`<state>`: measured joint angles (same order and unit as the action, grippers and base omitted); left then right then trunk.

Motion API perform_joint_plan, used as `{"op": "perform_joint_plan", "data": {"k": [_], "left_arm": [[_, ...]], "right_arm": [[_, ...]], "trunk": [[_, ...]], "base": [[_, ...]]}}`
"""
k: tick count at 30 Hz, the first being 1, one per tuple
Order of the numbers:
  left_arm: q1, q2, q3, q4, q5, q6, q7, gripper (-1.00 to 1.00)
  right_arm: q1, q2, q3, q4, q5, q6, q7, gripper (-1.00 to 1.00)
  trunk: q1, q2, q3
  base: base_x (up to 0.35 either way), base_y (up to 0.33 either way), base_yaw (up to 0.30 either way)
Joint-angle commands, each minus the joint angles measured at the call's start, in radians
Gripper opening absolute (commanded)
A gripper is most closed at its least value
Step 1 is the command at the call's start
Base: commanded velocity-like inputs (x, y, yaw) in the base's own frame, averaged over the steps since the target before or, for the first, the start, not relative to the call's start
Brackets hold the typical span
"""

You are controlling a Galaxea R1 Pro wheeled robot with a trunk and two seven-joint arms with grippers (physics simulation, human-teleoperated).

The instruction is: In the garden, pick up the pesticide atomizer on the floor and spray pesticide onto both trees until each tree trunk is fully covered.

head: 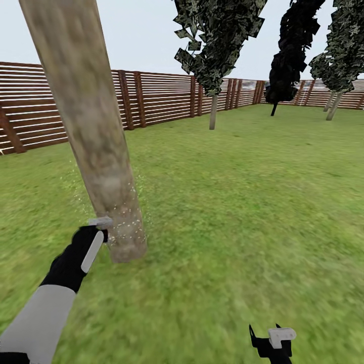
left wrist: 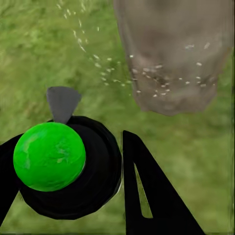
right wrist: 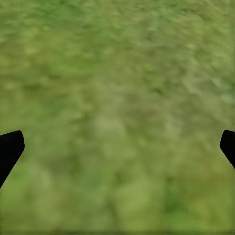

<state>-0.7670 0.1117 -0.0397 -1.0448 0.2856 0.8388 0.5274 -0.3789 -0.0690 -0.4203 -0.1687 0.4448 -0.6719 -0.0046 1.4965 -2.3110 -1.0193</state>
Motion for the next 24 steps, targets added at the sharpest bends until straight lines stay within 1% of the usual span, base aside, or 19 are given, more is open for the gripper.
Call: {"op": "perform_joint_plan", "data": {"k": [1,2,3,4,5,7,8,9,10,11,12,13,14,18,19,21,22,23,24], "left_arm": [[0.002,-0.001,0.001,0.006,-0.004,-0.002,0.000,-1.00],[0.003,0.000,0.001,0.008,-0.002,-0.002,0.000,-1.00],[0.009,0.007,0.007,0.013,-0.003,-0.003,0.000,-1.00],[0.018,0.025,0.026,0.017,0.000,-0.003,-0.001,-1.00],[0.020,0.032,0.037,0.017,0.001,-0.004,-0.004,-1.00],[0.022,0.022,0.031,0.010,-0.004,-0.008,-0.003,-1.00],[0.023,0.012,0.008,0.006,-0.005,-0.009,-0.002,-1.00],[0.023,-0.012,-0.031,0.003,-0.007,-0.007,0.000,-1.00],[0.022,-0.044,-0.048,-0.007,-0.007,-0.003,0.001,-1.00],[0.022,-0.069,-0.057,-0.023,-0.008,0.000,0.002,-1.00],[0.022,-0.090,-0.070,-0.039,-0.009,0.002,0.003,-1.00],[0.021,-0.102,-0.081,-0.054,-0.011,0.003,0.003,-1.00],[0.021,-0.107,-0.086,-0.061,-0.012,0.003,0.003,-1.00],[0.023,-0.083,-0.078,-0.064,-0.014,0.003,0.004,-1.00],[0.023,-0.081,-0.080,-0.065,-0.014,0.003,0.004,-1.00],[0.018,-0.092,-0.085,-0.072,-0.012,0.004,0.006,-1.00],[0.014,-0.102,-0.086,-0.080,-0.012,0.006,0.007,-1.00],[0.010,-0.124,-0.087,-0.085,-0.013,0.021,0.014,-1.00],[-0.001,-0.158,-0.087,-0.119,-0.012,0.072,0.057,-1.00]], "right_arm": [[0.000,0.000,0.000,0.000,0.000,0.000,0.000,1.00],[0.000,0.000,0.000,0.000,0.000,0.000,0.000,1.00],[0.000,0.000,0.000,0.000,0.000,0.000,0.000,1.00],[0.000,0.000,0.000,0.000,0.000,0.000,0.000,1.00],[0.000,0.000,0.000,0.000,0.000,0.000,0.000,1.00],[0.000,0.000,0.000,0.000,0.000,0.000,0.000,1.00],[0.000,0.000,0.000,0.000,0.000,0.000,0.000,1.00],[0.000,0.000,0.000,0.000,0.000,0.000,0.000,1.00],[0.000,0.000,0.000,0.000,0.000,0.000,0.000,1.00],[0.000,0.000,0.000,0.000,0.000,0.000,0.000,1.00],[0.000,0.000,0.000,0.000,0.000,0.000,0.000,1.00],[0.000,0.000,0.000,0.000,0.000,0.000,0.000,1.00],[0.000,0.000,0.000,0.000,0.000,0.000,0.000,1.00],[0.000,0.000,0.000,0.000,0.000,0.000,0.000,1.00],[0.000,0.000,0.000,0.000,0.000,0.000,0.000,1.00],[0.000,0.000,0.000,0.000,0.000,0.000,0.000,1.00],[0.000,0.000,0.000,0.000,0.000,0.000,0.000,1.00],[0.000,0.000,0.000,0.000,0.000,0.000,0.000,1.00],[0.000,0.000,0.000,0.000,0.000,0.000,0.000,1.00]], "trunk": [[0.000,0.000,0.000],[0.000,0.000,0.000],[0.000,0.000,0.000],[0.000,0.000,0.000],[0.000,0.000,0.000],[0.000,0.000,0.000],[0.000,0.000,0.000],[0.000,0.000,0.000],[0.000,0.000,0.000],[0.000,0.000,0.000],[0.000,0.000,0.000],[0.000,0.000,0.000],[0.000,0.000,0.000],[0.000,0.000,0.000],[0.000,0.000,0.000],[0.000,0.000,0.000],[0.000,0.000,0.000],[0.000,0.000,0.000],[0.000,0.000,0.000]], "base": [[0.000,0.000,0.000],[0.000,0.000,0.000],[0.000,0.000,0.000],[0.000,0.000,0.000],[0.000,0.000,0.000],[0.000,0.000,0.000],[0.000,0.000,0.000],[0.000,0.000,0.000],[0.000,0.000,0.000],[0.000,0.000,0.000],[0.000,0.000,0.000],[0.000,0.000,0.000],[-0.105,0.014,0.000],[-0.278,0.061,0.000],[-0.111,0.023,0.000],[-0.034,0.007,0.000],[-0.012,0.002,0.000],[-0.006,0.001,0.000],[-0.002,0.000,0.000]]}}
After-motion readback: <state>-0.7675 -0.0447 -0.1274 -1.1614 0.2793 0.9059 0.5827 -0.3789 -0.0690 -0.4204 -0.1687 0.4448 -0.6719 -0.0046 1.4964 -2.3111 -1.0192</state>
